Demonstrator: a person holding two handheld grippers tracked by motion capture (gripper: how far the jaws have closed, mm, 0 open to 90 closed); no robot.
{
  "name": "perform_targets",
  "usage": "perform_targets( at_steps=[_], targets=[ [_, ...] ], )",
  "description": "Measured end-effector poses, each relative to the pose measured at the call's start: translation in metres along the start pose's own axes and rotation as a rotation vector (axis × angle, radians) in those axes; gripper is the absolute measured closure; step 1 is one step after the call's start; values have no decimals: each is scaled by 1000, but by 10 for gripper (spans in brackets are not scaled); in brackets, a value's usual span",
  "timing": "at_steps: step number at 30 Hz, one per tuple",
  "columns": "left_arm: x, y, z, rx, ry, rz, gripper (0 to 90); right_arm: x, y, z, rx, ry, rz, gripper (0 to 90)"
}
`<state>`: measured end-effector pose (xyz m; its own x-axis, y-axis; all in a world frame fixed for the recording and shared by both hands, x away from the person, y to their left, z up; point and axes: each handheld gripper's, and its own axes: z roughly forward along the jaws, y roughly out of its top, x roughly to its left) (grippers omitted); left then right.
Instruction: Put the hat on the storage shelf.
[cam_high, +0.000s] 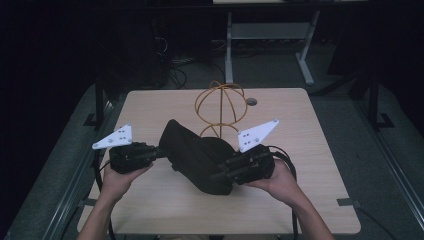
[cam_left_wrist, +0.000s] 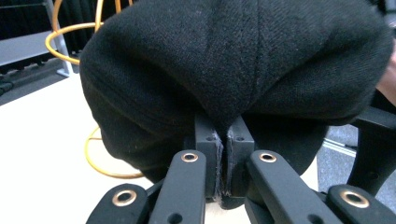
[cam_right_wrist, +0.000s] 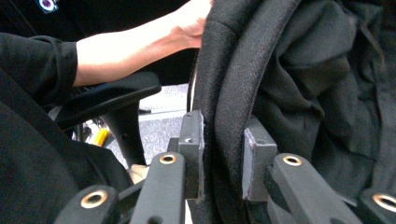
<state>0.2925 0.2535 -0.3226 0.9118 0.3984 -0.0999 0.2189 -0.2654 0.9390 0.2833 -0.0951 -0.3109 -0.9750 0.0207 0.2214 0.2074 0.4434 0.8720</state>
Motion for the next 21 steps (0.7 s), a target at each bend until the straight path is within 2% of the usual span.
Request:
perform_targets(
  at_steps=[3, 6, 9, 12, 14, 17, 18, 21],
  targets=[
    [-2, 10, -6, 9, 8, 6, 868, -4, -5, 0, -24, -2, 16, 702],
    [-4, 22, -9, 21, 11, 25, 869, -6, -8, 1, -35, -26, 19, 659],
    [-5, 32, -11, 36, 23, 41, 871, -6, -10, 0, -47, -78, 14, 580],
    [-5, 41, -13, 69, 42, 49, 871, -9, -16, -4, -52, -118, 47, 465],
    [-3, 43, -15, 80, 50, 51, 871, -12, -24, -10, -73, -141, 76, 438],
    [-1, 47, -19, 82, 67, 49, 870, -15, -44, -21, -78, -222, 106, 383],
    [0, 48, -20, 82, 71, 47, 870, -15, -44, -21, -78, -222, 106, 383],
    [3, 49, -24, 80, 81, 40, 870, -17, -57, -27, -57, -275, 123, 340]
  ],
)
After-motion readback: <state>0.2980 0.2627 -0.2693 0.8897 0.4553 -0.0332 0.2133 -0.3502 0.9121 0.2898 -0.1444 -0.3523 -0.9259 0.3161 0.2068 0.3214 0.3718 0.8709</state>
